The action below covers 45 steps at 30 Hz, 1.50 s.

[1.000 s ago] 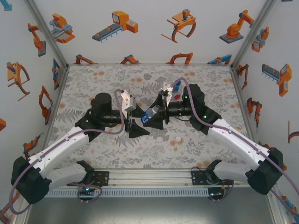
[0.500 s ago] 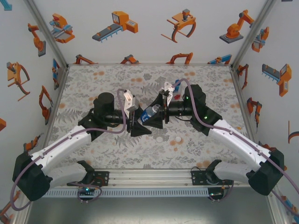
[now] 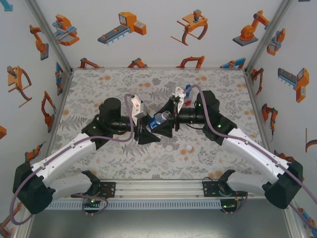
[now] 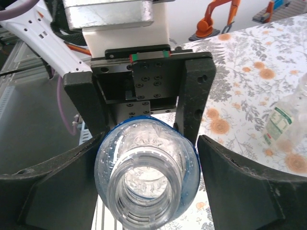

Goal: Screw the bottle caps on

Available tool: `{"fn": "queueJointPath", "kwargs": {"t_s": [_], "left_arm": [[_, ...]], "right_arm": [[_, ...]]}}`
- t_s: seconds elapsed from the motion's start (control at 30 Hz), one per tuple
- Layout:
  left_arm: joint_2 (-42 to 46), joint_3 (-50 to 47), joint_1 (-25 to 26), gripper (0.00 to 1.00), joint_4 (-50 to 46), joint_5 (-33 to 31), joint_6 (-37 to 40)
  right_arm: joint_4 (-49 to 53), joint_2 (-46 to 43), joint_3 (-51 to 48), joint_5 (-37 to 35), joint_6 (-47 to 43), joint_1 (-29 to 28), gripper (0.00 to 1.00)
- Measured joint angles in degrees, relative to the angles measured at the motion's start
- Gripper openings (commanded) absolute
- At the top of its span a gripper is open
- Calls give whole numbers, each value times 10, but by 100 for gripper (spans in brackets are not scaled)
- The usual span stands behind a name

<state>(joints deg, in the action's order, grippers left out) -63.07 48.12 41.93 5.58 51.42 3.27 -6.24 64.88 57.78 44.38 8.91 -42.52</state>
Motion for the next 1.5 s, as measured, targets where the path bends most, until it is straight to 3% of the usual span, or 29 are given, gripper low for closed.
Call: {"fn": "queueJointPath", "kwargs": {"t_s": [0.17,0.57,0.9,1.17,1.5], "left_arm": [[0,16,0,0,-36,-9,12],[8,30,-32,0,-83,4,31],[74,2,-132,0,-90,38,48],[92,-1,-197,0,-162,-2,98],[123,-59,-200,0,-173,-72,137]], "right_arm": [[27,-17,13,-34,-14,0,75],[110,-83,36,-145,-73,0,75],[193,-113,18,-319,-71,-1,70],[266,-76,-46,-443,34,-1,63],[312,-37,-116,-517,189,2,54]]}}
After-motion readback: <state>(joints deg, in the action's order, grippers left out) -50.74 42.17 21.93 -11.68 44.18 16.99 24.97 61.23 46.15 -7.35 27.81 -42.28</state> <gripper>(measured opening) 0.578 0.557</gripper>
